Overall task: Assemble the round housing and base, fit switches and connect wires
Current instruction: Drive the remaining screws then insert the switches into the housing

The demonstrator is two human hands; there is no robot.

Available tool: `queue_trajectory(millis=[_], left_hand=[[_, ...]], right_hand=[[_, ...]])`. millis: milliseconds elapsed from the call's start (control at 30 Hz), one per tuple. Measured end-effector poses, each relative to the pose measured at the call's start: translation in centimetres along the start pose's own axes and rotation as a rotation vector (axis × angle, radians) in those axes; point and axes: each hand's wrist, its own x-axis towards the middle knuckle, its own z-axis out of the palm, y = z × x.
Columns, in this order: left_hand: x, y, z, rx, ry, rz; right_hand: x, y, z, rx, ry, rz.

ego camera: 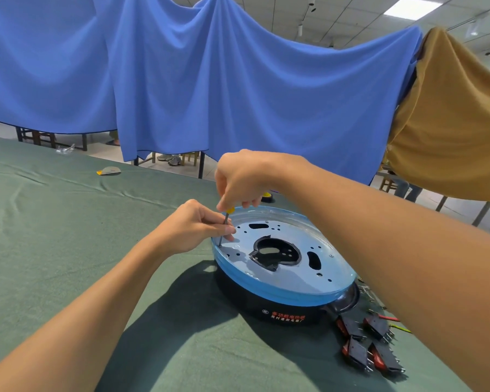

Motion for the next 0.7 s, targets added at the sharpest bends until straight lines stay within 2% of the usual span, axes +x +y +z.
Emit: queue_trajectory(millis=[67,200,367,400,467,567,600,700], left_hand=[[0.0,0.0,0.0,-0.015,0.0,-0.008],[0.0,-0.1,0.1,-0.048,-0.031,-0.007],[-0.5,-0.5,-0.8,-0.171,-0.077,-0.022],[-0.6,-0.6,-0.9,-0.226,-0.053,-0.023],[-0.6,-0.7,-0.7,-0.344,0.096,-0.053],[0.0,-1.0,0.4,-0.383,0.35,-0.19],[0.2,-1.2,0.7,-0.384,0.359,-0.247],[0.3,-1.3,1.2,-0.404,0.241,-0.372]], right_hand=[[-0.3,0.1,0.2,-0.027,0.04,-0.024],[0.2,0.2,1.1,0.006,0.107,0.058],[0.1,0.4,0.7,0.02,0.042,0.114],[-0.1,0.5,0.4,0.003,0.012,0.105],[-0.6,0.6,0.0,-0.022,-0.036,0.064],[-0.8,0.6,0.0,-0.025,0.044,-0.011],[-0.8,0.7,0.3,-0.011,0.095,-0.03],[-0.4,0.7,1.2,0.025,0.224,-0.023]])
